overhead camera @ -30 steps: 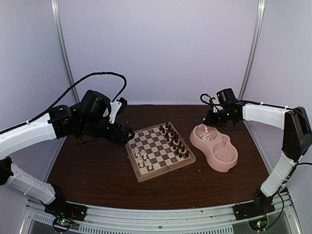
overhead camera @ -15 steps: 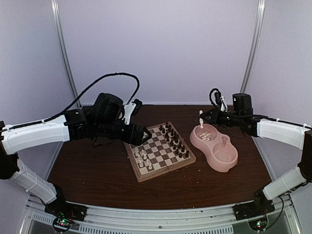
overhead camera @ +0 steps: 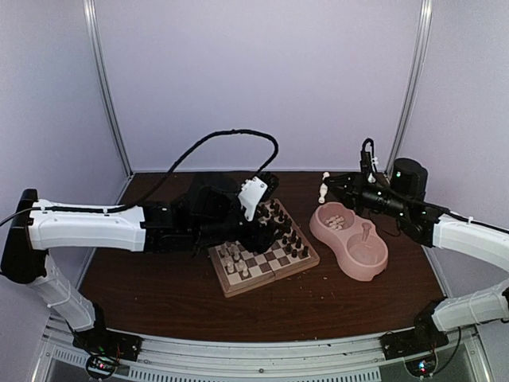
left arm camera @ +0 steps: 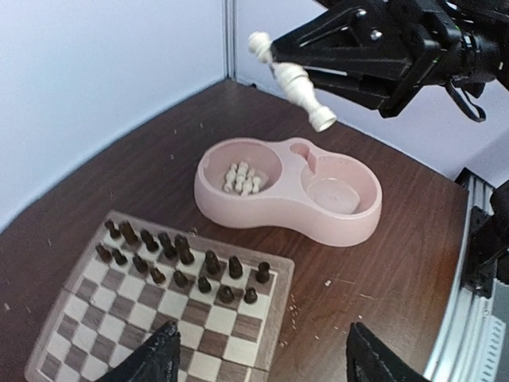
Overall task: Set up the chess pieces on the board
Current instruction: Pick up the chess pile.
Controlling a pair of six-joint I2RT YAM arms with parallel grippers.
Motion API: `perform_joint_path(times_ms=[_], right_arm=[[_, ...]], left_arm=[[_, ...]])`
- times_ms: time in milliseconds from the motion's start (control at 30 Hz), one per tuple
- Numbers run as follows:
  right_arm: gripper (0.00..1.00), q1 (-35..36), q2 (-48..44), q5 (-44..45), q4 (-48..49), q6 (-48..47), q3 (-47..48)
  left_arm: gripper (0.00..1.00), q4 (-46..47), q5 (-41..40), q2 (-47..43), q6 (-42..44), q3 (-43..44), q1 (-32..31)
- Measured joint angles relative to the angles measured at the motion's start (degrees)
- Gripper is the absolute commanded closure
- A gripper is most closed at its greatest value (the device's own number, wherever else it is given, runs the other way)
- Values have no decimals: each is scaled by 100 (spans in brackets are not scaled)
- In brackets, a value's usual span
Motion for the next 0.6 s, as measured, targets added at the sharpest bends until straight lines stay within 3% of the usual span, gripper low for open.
perform_joint_path(times_ms=[267,467,600], right_arm=[[91,280,-457,625,-627,981,-149],[90,686,-433,826,-1381,1556,-37],[91,855,-345,879,-1613,1805,44]], left_arm=[[24,2116,-173,151,2391,-702,-299],[25,2618,22,450,3735,-706,-304],[35,2691,83,625,4175,-610,-304]])
